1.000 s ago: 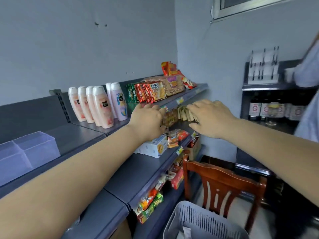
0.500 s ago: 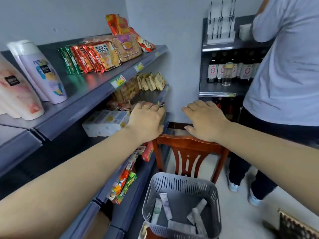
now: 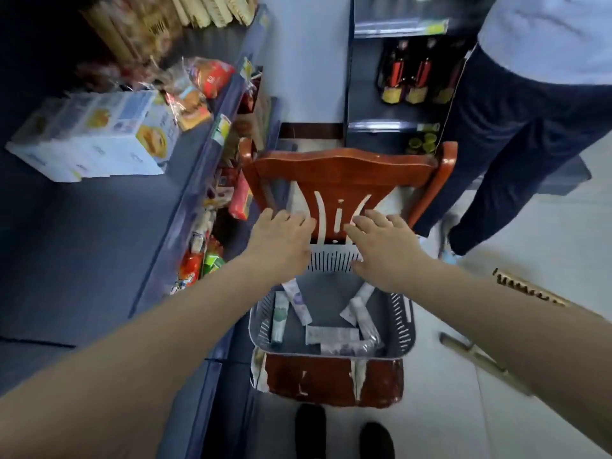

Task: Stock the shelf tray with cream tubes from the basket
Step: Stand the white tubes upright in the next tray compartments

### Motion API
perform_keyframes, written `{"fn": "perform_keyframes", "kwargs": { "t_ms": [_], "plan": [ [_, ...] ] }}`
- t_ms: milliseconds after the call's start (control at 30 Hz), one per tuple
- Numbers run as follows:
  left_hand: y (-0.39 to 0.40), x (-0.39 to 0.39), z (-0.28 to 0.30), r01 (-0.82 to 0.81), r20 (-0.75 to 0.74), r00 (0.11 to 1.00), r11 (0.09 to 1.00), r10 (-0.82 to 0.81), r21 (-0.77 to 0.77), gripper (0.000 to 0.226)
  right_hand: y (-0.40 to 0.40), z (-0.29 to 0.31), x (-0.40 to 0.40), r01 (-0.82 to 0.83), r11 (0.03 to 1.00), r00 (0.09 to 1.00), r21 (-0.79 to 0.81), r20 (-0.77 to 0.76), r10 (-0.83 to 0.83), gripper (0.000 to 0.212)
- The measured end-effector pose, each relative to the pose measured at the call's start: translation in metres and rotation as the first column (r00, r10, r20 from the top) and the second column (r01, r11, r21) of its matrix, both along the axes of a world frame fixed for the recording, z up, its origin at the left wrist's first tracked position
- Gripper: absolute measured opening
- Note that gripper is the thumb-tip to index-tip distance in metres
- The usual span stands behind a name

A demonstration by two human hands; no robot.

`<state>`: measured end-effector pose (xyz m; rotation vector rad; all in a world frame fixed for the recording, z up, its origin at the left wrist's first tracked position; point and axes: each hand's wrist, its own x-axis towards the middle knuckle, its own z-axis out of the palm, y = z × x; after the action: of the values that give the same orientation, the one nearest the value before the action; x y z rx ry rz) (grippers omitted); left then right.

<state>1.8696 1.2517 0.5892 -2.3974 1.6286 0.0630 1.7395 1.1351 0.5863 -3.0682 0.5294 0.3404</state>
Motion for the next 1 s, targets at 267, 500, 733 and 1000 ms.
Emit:
{"fn": "perform_keyframes", "kwargs": {
  "t_ms": [267,500,733,1000],
  "plan": [
    [0.004,-0.001,-0.142,0.051,-0.159,0.987,0.989,-0.028,0.141,0.044,0.003,-0.127,-0.010,0.069,0.989,0.985,0.129,-0.164,-0.047,0.055],
    [0.012,-0.002,-0.253,0.133,-0.219,0.973,0.949,-0.070,0.284,0.039,0.004,-0.230,-0.019,0.089,0.970,0.945,0.226,-0.327,-0.011,0.055],
    [0.000,-0.008,-0.331,0.251,-0.308,0.941,0.897,-0.139,0.363,0.035,0.002,-0.301,-0.026,0.049,0.969,0.905,0.240,-0.422,0.058,0.061],
    [-0.006,-0.024,-0.402,0.327,-0.425,0.895,0.849,-0.137,0.416,0.032,0.003,-0.357,-0.033,0.052,0.962,0.817,0.269,-0.565,0.114,0.043]
  ]
}}
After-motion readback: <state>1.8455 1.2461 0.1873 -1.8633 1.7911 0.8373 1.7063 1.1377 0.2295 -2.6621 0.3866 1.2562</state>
